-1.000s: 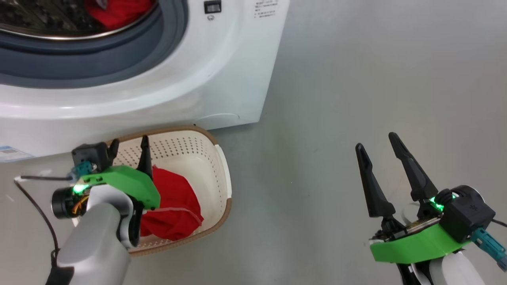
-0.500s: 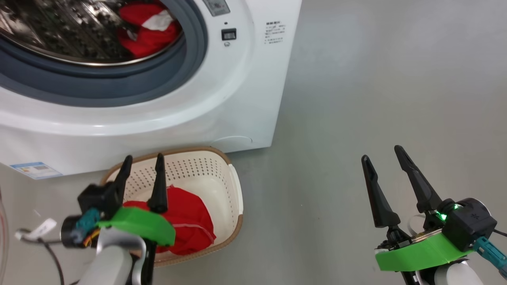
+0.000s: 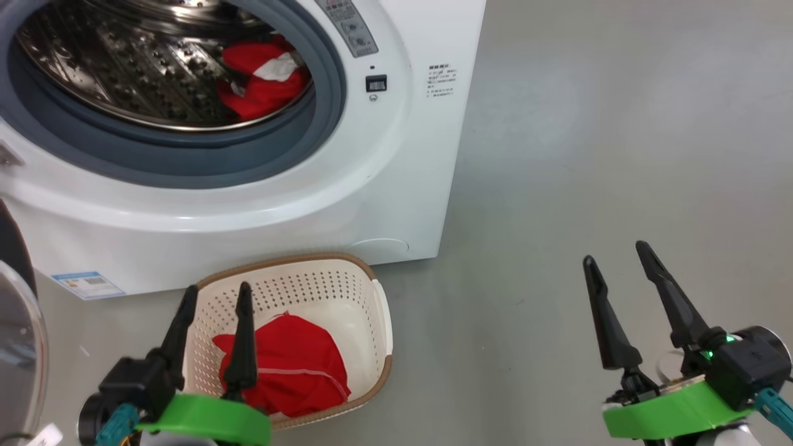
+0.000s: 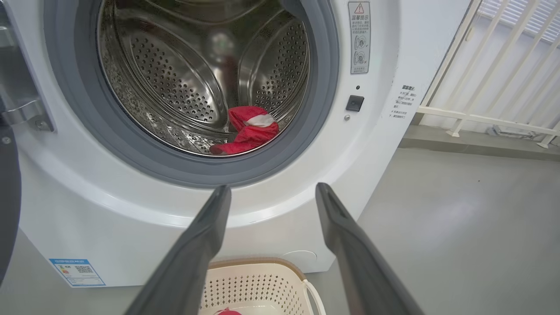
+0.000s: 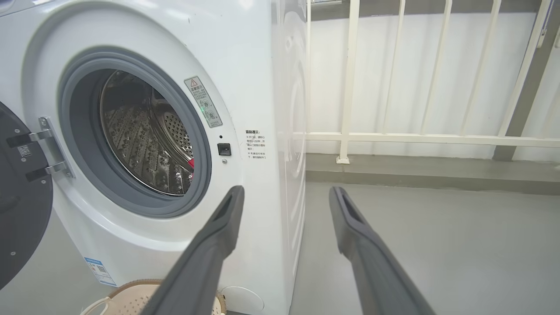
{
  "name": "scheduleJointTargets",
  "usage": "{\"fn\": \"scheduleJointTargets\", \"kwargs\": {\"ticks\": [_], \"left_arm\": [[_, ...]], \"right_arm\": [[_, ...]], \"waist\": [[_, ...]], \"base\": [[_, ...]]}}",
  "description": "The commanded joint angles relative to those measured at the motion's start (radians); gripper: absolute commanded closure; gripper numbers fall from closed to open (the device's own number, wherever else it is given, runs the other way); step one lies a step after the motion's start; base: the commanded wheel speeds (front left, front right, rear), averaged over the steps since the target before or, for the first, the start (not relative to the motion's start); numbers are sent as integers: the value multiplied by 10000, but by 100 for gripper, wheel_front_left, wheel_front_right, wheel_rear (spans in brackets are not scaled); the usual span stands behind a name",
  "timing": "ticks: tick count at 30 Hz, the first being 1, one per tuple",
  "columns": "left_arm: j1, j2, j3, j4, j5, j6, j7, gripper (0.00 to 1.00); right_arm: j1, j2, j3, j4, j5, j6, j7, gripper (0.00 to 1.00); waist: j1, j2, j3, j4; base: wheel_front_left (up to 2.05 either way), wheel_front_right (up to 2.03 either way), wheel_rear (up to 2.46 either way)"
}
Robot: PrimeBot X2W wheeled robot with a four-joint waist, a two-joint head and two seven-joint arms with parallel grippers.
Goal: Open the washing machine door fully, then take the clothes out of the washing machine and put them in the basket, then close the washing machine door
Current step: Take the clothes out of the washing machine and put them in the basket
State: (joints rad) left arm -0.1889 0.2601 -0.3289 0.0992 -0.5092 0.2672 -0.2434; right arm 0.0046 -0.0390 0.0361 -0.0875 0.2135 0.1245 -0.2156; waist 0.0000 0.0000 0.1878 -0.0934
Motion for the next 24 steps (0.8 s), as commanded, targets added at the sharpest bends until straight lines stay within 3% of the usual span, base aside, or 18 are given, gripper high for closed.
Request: {"fn": "scheduleJointTargets", "kwargs": {"ticks": [1,10,24], "left_arm": [[108,304,409,-482,122,126,-27,0],[906,587,498,-1479,196,514,154,0],[1848,621,647,-1964,15,909,207,0]], "right_arm": [[123,-112,86,-339,-148,62,-55,0],[587,-112,-376,-596,-231,62,-116,0],[1330,-112,-605,-866,-130,62,-37,0]], "waist": [[0,0,-120,20],[0,0,-449,-10],[0,0,-1044,-8]], "base": [[0,0,0],[0,0,0],[0,0,0]]}}
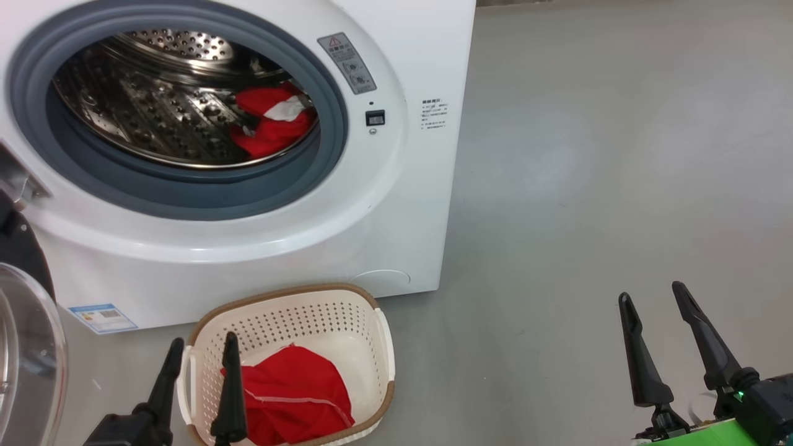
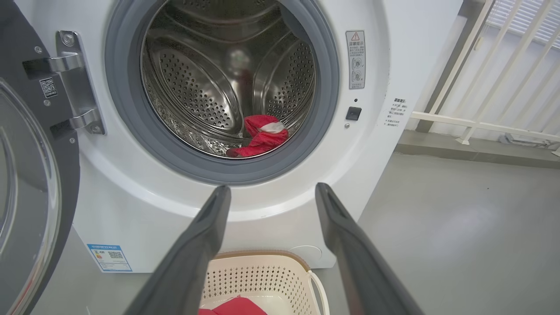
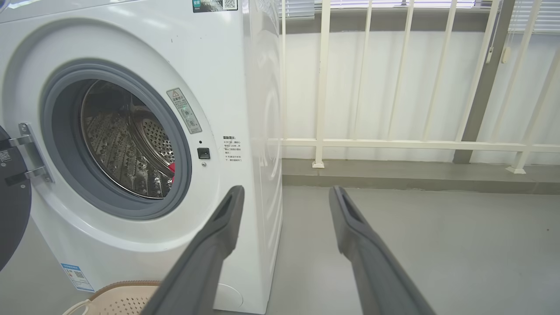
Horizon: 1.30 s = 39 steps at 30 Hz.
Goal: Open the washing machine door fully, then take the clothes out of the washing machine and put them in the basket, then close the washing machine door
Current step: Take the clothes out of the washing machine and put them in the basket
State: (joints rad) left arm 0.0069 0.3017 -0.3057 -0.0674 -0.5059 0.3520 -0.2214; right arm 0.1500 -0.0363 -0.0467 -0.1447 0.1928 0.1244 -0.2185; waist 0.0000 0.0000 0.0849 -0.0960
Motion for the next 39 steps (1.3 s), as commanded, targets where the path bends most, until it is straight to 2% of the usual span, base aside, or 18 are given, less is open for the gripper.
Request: {"fn": "scheduleJointTargets", "kwargs": {"ticks": [1,24,39], "left_arm": [[-95,200,418,-307,-26,72,-17,0],[-263,57,383,-131,-113,14,-172,0],[-1565,-76,479,114,-39,-239,-288,0]], "right_arm": [[-102,-139,241,-313,81,63,6,0],[-108,-139,485,-555,11,63,182,0],[-926,-139,914,-652,-112,63,69,0]], "waist": [[0,0,-28,34],[0,0,345,239],[0,0,1968,329]], "base": [[0,0,0],[0,0,0],[0,0,0]]}}
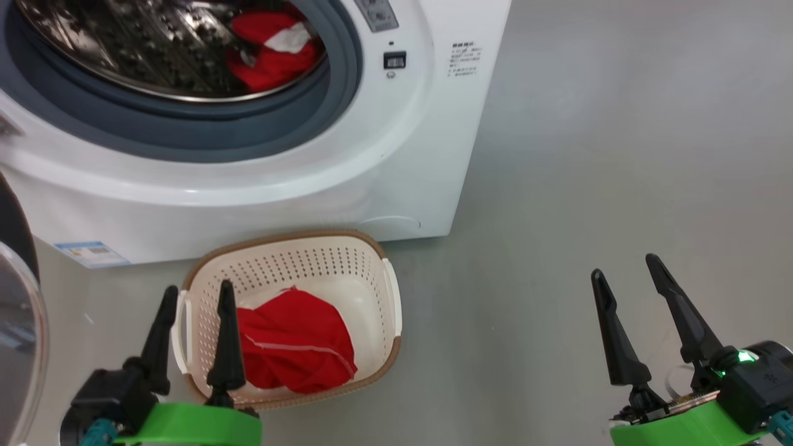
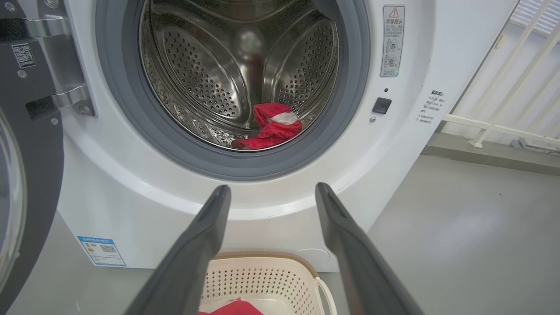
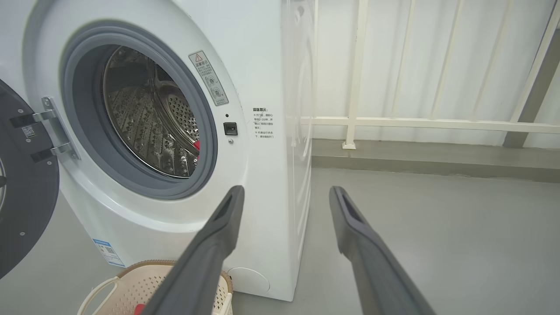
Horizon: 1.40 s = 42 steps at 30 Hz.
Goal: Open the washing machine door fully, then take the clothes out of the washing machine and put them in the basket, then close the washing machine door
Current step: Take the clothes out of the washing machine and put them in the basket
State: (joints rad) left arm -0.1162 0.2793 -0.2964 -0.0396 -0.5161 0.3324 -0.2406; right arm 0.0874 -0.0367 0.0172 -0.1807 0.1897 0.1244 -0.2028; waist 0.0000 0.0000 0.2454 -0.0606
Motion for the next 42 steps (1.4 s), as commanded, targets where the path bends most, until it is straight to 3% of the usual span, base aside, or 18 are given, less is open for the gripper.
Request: {"fn": "scheduleJointTargets", "kwargs": {"ticks": [1,17,42], "left_arm": [[-436,155,421,-131,70,-51,-103,0],[-2561,427,796,656,9,-340,42,0],[-7433,810,1001,4907,-386,-1774,56,0]], "right_arm": [[-370,-135,308,-290,-93,63,-100,0],[-1129,-135,614,-114,-16,63,-393,0],[-1841,-135,1008,48,-113,63,-530,0]], "waist": [[0,0,474,-50],[0,0,1759,-330],[0,0,3189,-886]], "base": [[0,0,0],[0,0,0],[0,0,0]]}}
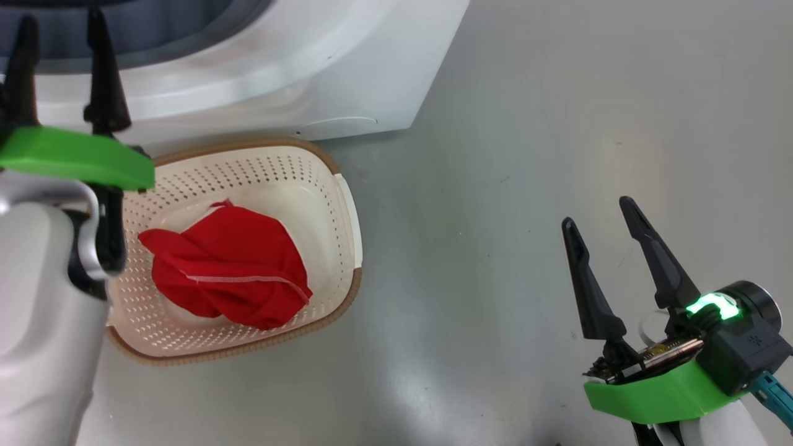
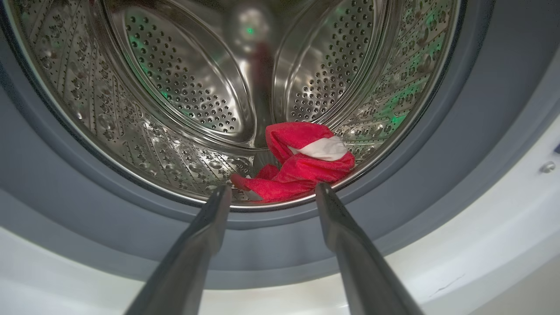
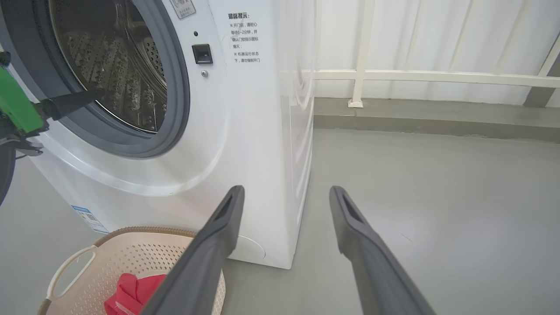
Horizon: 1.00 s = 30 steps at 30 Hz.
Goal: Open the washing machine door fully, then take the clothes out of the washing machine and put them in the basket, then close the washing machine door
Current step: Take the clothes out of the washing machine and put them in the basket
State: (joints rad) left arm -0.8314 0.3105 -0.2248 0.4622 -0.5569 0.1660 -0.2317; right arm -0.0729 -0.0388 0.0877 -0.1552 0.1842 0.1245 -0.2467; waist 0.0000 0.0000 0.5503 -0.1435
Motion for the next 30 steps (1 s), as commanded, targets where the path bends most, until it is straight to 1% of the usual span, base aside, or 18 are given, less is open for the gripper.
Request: {"fn": "scheduleJointTargets", "kwargs": {"ticks": [1,9,10,17,30], "left_arm": [[-456,501,259,10,17,-172,-11,0],[-1569,486,188,960,-100,-554,42,0],[-1873,464,164,1243,-147,-667,83,0],[-2800,375,52,2112,-293,-1075,208,0],[-4393,372,-40,3456,-588,-1708,638,0]], "right_arm": [[-259,-114,323,-196,-58,62,-94,0],[-309,-114,490,-119,-83,62,-109,0],[-323,-114,526,-109,-91,62,-113,0],[-411,-114,656,-48,-74,62,-124,0],[-538,-114,979,79,-51,62,-140,0]], "waist": [[0,0,190,-68],[0,0,455,-162],[0,0,531,-197],[0,0,786,-379],[0,0,1215,-814]], "base": [[0,0,0],[0,0,0],[0,0,0],[0,0,0],[0,0,0]]}}
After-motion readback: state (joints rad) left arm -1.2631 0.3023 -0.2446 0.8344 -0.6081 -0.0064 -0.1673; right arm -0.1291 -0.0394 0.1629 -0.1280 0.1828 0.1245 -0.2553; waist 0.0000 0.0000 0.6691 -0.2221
